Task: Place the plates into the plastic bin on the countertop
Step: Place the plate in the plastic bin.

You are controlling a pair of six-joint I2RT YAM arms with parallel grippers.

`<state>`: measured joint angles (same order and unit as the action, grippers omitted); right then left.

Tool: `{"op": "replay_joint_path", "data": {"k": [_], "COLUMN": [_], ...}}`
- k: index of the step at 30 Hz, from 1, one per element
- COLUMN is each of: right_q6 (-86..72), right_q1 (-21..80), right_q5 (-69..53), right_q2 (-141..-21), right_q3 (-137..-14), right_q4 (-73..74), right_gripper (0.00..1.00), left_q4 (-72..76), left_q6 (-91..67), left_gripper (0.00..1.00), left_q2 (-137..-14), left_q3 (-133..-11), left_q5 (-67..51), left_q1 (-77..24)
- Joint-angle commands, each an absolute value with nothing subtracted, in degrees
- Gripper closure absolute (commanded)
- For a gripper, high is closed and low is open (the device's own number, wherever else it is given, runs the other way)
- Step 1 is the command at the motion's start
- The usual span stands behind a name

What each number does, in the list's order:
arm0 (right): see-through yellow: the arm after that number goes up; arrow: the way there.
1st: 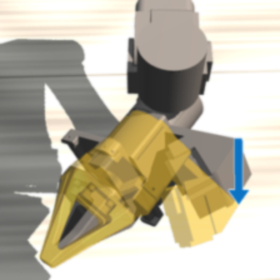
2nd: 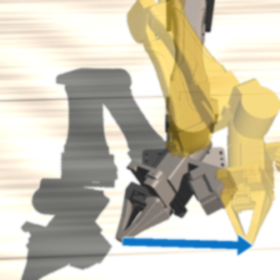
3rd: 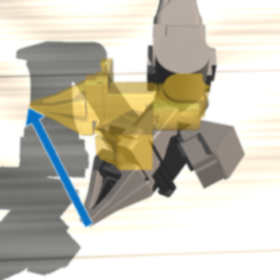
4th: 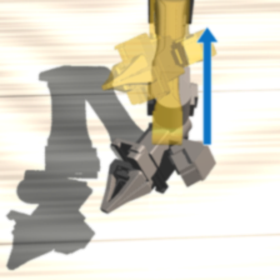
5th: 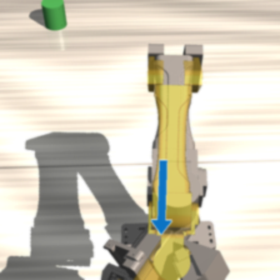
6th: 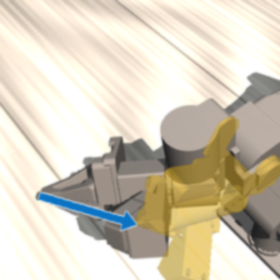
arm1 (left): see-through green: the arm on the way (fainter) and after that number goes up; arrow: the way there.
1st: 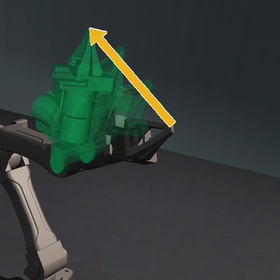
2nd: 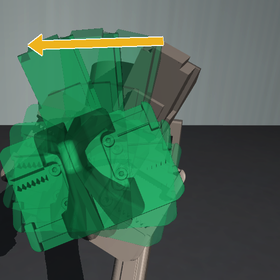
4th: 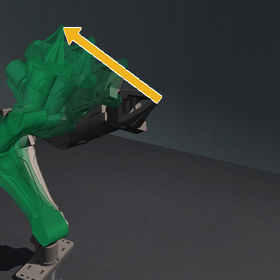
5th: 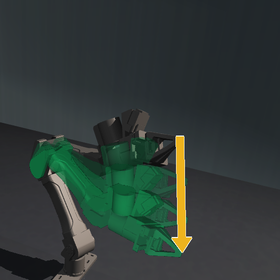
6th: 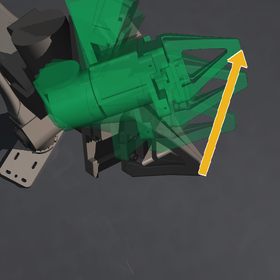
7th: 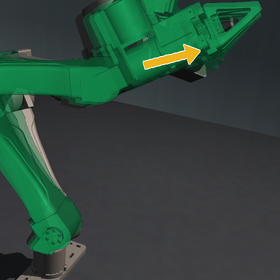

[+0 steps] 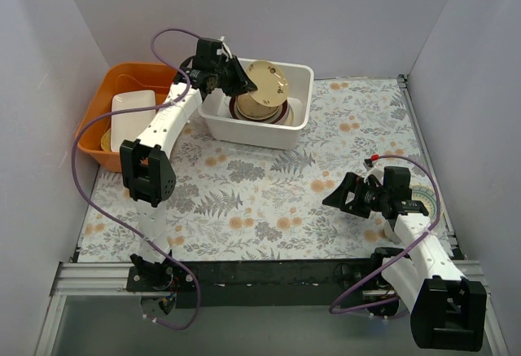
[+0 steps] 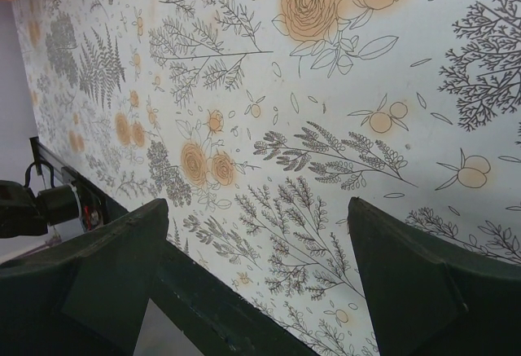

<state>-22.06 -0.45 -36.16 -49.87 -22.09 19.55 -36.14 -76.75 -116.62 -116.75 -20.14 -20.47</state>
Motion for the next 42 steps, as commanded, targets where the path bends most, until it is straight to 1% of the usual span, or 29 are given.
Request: {"op": "replay_joint_path", "data": {"k": [1,12,21,35,36,38,41,42], "right_q6": [-20.92,-20.65,-20.39,-20.39,-20.3,-20.3,-20.21,-20.21], "right_q1": [-0.26,-0.26,-0.26,-0.26,-0.26,-0.26,-0.26,-0.26], "right_q5": [-36.65,-36.47,-36.39,-36.39,-36.3,-36.3,-36.3,-36.3], "right_q2": [-50.54,-50.54,-50.71,-50.71,-50.8,-50.8,-50.71,-50.71], "right_q3": [-22.59,-22.68,-22.76,-22.85,-22.85,-22.76,-22.76,-22.85], "right_q4": [18.11,18.54,18.81,19.34,19.42,19.42,19.42,19.42], "right_gripper": [0.02,0.02,0.02,0.02,0.02,0.02,0.02,0.02], "left_q4": [-35.86,-35.15,-33.93,-35.07,-35.42,-35.42,-35.77,-35.95], "left_q6": [-79.01,-79.72,-79.45,-78.49,-78.4,-78.4,-78.4,-78.4], "left_gripper": [1.0,1.0,1.0,0.99,0.95,0.74,0.54,0.49], "left_q2": [-116.89,-121.11,-121.99,-126.47,-126.82,-127.26,-127.62,-127.62], "left_q3": [-118.65,-117.69,-115.31,-116.8,-117.07,-117.33,-117.69,-117.69], "left_q5": [-21.89,-19.25,-18.02,-18.72,-18.81,-19.25,-19.69,-19.69], "left_q1": [-19.42,-18.63,-18.46,-17.05,-16.88,-16.7,-16.61,-16.61]}}
